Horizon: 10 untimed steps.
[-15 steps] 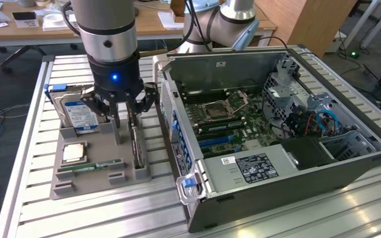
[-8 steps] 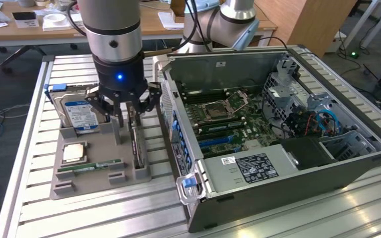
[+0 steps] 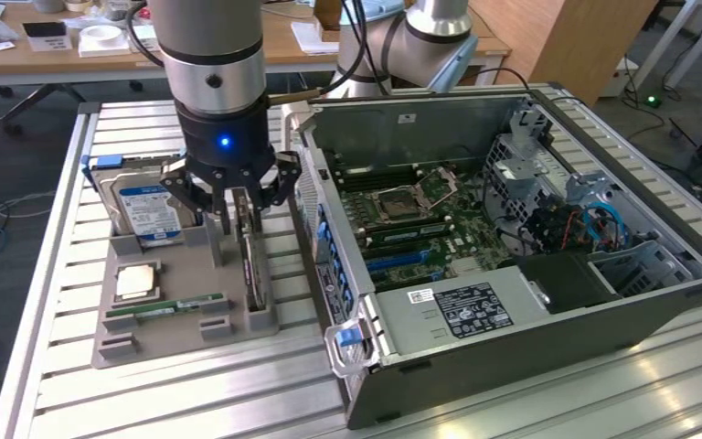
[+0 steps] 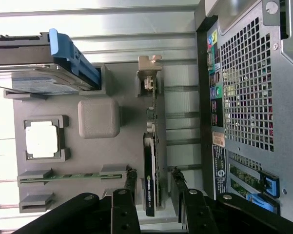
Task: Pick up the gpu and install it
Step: 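Pick up the gpu and move the gpu toward the slot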
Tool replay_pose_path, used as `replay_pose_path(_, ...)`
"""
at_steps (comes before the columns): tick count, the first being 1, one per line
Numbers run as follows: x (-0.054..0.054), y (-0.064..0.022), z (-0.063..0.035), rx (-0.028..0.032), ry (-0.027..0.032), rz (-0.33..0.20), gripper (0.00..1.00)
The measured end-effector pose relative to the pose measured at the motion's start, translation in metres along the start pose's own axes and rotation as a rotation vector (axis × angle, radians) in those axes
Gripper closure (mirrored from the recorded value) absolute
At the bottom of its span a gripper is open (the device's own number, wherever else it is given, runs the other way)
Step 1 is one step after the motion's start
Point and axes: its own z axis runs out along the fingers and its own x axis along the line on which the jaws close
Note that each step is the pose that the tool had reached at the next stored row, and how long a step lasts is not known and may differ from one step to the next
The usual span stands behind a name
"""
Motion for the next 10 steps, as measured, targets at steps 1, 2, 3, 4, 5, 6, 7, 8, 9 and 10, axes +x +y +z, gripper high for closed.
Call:
replay_pose_path(1,0.0,0.0,0.0002,0.0,0.0,0.0,0.58)
replay_pose_path(2,-0.0001,0.0,0.0009,-0.0002,-0.0002,0.0,0.58)
replay_pose_path(3,0.0,-0.0001,0.0017,-0.0001,-0.0001,0.0,0.58)
replay_pose_path(4,0.0,-0.0001,0.0027,0.0,0.0,0.0,0.58)
replay_pose_path(5,0.0001,-0.0002,0.0039,0.0,0.0,0.0,0.58)
replay_pose_path(6,0.0001,-0.0003,0.0051,0.0,0.0,0.0,0.58)
replay_pose_path(7,0.0001,-0.0003,0.0065,0.0,0.0,0.0,0.58)
replay_pose_path(8,0.0002,-0.0004,0.0076,0.0,0.0,0.0,0.58)
replay_pose_path(9,0.0002,-0.0004,0.0085,0.0,0.0,0.0,0.58)
replay_pose_path(10,0.0002,-0.0005,0.0088,0.0001,0.0001,0.0,0.58)
